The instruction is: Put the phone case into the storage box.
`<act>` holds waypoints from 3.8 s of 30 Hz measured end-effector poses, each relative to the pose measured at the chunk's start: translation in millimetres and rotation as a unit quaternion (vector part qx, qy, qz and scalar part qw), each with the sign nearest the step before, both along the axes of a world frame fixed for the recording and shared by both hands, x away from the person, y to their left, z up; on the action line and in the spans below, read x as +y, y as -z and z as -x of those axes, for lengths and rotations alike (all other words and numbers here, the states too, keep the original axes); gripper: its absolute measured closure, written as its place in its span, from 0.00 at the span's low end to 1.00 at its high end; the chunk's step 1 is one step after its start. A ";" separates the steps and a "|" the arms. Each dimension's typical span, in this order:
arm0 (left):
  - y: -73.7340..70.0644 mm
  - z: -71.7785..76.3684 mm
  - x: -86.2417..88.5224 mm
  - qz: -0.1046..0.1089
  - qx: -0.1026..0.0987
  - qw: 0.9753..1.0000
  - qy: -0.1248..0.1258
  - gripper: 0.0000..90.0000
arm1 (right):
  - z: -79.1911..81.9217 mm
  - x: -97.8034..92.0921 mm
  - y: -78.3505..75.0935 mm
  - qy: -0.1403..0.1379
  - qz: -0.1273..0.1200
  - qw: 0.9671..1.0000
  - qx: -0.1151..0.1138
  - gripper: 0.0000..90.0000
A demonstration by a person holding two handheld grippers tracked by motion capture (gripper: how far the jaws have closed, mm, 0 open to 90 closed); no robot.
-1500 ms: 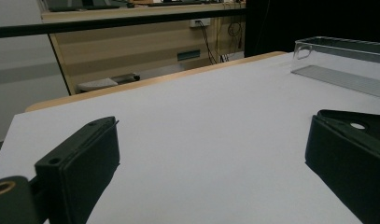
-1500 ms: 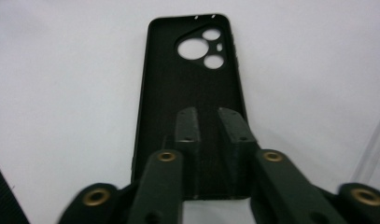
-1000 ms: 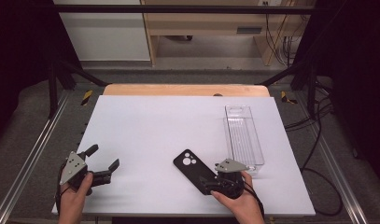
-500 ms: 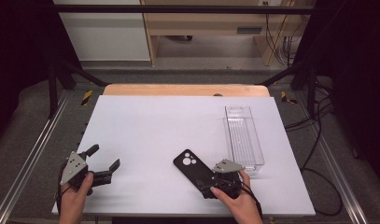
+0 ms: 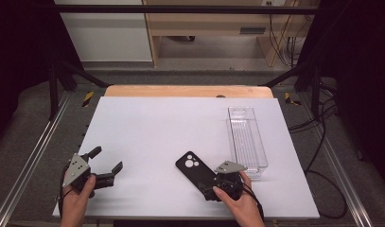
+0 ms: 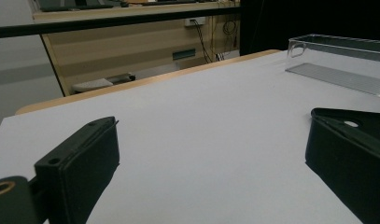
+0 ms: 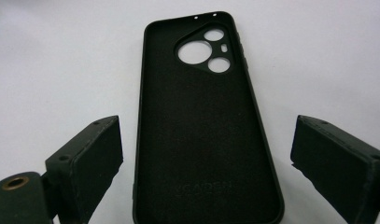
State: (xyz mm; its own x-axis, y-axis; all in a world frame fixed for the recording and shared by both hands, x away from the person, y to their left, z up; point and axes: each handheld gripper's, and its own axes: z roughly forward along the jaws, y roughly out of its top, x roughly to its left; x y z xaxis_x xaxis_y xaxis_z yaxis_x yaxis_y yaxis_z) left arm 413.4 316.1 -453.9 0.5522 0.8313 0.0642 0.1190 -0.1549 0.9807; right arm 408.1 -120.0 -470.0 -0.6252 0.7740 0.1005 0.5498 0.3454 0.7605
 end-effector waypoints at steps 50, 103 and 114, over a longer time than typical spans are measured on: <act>-0.2 1.1 -8.5 0.047 0.016 0.999 0.019 0.03 | -7.1 23.1 18.6 -0.021 0.070 0.997 0.008 0.05; -62.0 -32.3 -64.3 0.098 0.024 0.994 0.029 0.03 | -47.9 40.8 -62.3 0.019 0.032 0.987 -0.159 0.18; -47.5 -17.6 -71.4 0.126 0.034 0.991 0.029 0.03 | -32.3 49.8 -53.8 0.019 -0.006 0.980 -0.199 0.18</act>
